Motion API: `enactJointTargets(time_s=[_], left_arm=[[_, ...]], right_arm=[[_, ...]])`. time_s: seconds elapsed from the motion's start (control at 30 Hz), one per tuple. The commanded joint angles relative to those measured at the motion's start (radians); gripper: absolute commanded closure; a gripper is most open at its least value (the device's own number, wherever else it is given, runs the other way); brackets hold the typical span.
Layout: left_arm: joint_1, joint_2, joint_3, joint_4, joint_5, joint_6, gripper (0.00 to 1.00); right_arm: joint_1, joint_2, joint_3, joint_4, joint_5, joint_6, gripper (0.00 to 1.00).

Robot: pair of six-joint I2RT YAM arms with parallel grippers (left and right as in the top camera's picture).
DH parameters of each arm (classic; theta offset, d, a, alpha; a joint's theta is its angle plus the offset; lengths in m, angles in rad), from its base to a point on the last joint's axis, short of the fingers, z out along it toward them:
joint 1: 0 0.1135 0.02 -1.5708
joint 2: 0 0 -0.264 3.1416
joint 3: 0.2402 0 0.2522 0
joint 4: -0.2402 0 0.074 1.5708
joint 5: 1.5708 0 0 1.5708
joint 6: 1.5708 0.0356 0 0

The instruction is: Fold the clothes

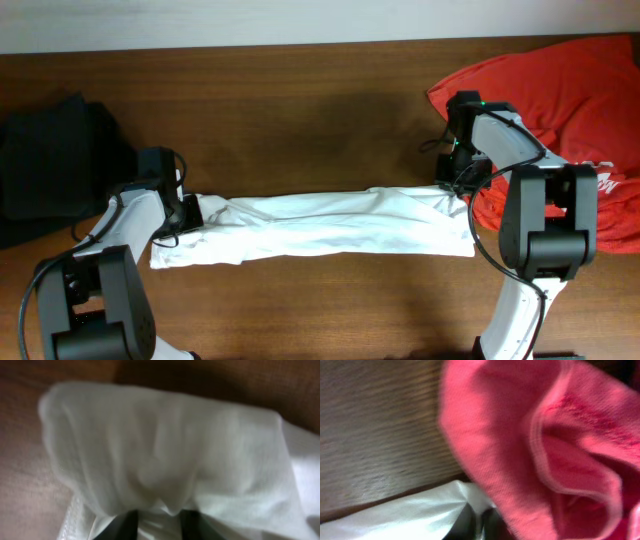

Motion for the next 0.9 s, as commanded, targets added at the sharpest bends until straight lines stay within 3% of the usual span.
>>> enactJointTargets(time_s=[0.0,0.03,0.17,0.27,0.43,0.47,0.5,0.53,0.57,0.67,0.77,0.8,0.87], left_arm=[[0.018,0.002,-0.018,0.054,-0.018,-0.037,0.62],[0.018,0.006,-0.018,0.053,-0.019,-0.037,0.52],[0.051,0.081,-0.022,0.088,-0.079,-0.037,0.46],[0.142,0.085,0.025,0.126,-0.060,-0.036,0.39],[0.172,0.018,0.290,-0.156,-0.001,-0.025,0.30],[0.164,-0.028,0.301,-0.197,0.097,-0.024,0.30],[0.146,-0.066,0.301,-0.230,0.274,0.031,0.31],[0.124,-0.079,0.301,-0.260,0.381,0.065,0.31],[0.075,-0.082,0.299,-0.325,0.428,0.072,0.39],[-0.023,-0.082,0.277,-0.445,0.420,0.072,0.79],[-0.030,-0.081,0.192,-0.388,0.320,0.059,0.80],[-0.030,-0.081,0.140,-0.307,0.217,0.010,0.80],[-0.031,-0.081,0.068,-0.175,0.175,0.007,0.78]], right_arm=[[-0.025,0.028,-0.021,0.013,0.055,0.006,0.81],[-0.025,0.028,-0.021,0.009,0.043,0.006,0.80],[-0.025,0.028,-0.020,-0.027,0.043,0.005,0.79],[-0.025,0.019,0.077,-0.169,0.042,0.006,0.76],[-0.027,-0.077,0.320,-0.381,0.028,0.018,0.67],[-0.027,-0.102,0.320,-0.413,0.028,0.035,0.67],[-0.027,-0.115,0.320,-0.444,0.027,0.049,0.67],[-0.027,-0.116,0.320,-0.464,0.025,0.056,0.67],[-0.027,-0.116,0.319,-0.506,0.024,0.059,0.67],[-0.027,-0.116,0.318,-0.538,0.024,0.059,0.67],[-0.027,-0.116,0.318,-0.549,0.024,0.059,0.67],[-0.027,-0.116,0.317,-0.556,0.024,0.059,0.67],[-0.027,-0.116,0.295,-0.561,0.024,0.058,0.67]])
